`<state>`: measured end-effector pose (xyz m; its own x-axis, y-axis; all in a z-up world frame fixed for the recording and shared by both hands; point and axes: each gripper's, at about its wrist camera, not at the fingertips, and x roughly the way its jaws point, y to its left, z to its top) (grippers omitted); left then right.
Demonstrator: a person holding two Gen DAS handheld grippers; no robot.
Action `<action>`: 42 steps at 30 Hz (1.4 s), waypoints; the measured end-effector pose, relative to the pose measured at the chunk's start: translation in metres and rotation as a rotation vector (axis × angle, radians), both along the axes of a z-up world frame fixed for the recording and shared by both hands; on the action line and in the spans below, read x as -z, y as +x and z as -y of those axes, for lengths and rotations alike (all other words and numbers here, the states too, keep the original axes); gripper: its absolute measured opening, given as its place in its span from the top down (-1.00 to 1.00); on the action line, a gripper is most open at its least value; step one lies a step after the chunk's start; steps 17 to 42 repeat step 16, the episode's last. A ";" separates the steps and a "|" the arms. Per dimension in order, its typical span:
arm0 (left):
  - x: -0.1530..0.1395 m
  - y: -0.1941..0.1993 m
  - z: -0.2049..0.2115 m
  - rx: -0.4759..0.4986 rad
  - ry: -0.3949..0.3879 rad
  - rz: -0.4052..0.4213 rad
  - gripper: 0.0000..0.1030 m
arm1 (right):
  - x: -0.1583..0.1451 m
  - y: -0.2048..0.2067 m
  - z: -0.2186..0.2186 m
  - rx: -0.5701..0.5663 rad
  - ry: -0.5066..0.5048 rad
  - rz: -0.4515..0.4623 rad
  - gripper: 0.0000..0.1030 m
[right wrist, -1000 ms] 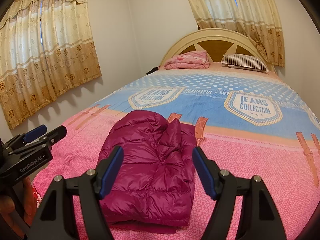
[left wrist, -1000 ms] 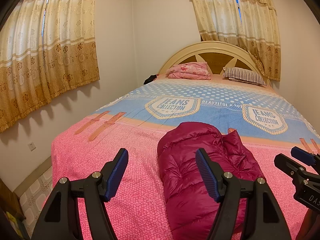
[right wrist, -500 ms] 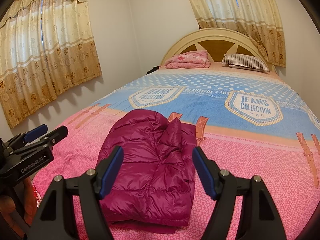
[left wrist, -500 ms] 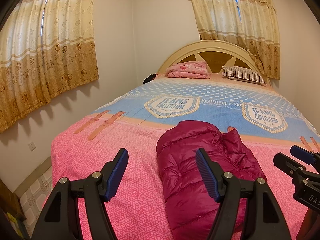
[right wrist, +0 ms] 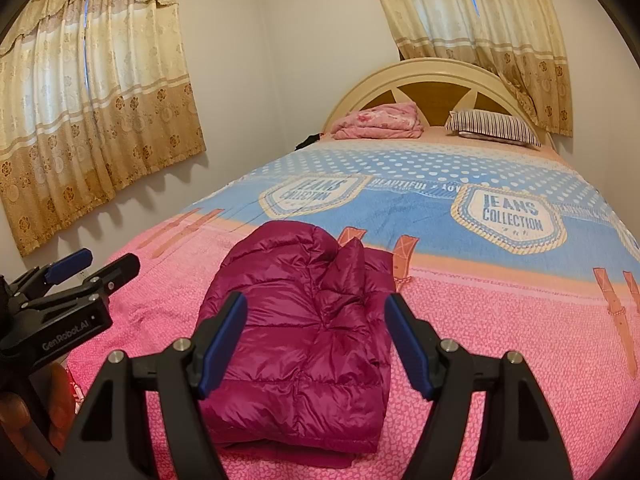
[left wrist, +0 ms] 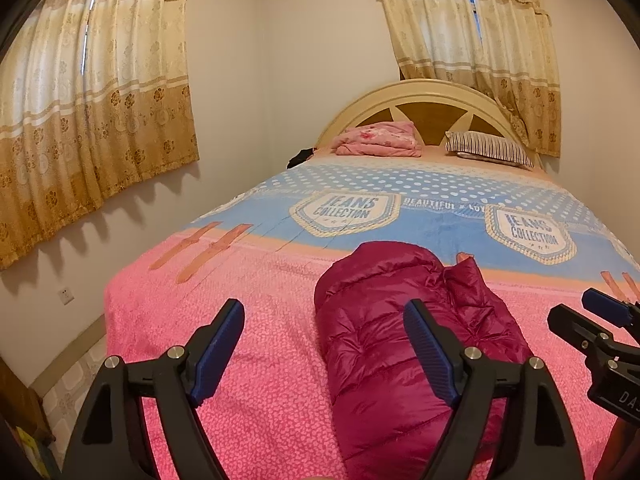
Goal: Fold large clothes
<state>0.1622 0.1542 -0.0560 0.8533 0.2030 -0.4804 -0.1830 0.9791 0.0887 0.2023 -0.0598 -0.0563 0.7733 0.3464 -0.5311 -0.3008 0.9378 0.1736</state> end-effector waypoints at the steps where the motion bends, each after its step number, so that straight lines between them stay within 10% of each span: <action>1: 0.000 0.000 0.000 0.000 0.001 0.000 -0.61 | 0.000 0.000 0.000 0.000 0.001 0.000 -0.44; 42: 0.007 0.001 0.006 0.017 0.030 -0.002 -0.63 | 0.002 -0.003 0.003 0.003 0.006 -0.004 -0.44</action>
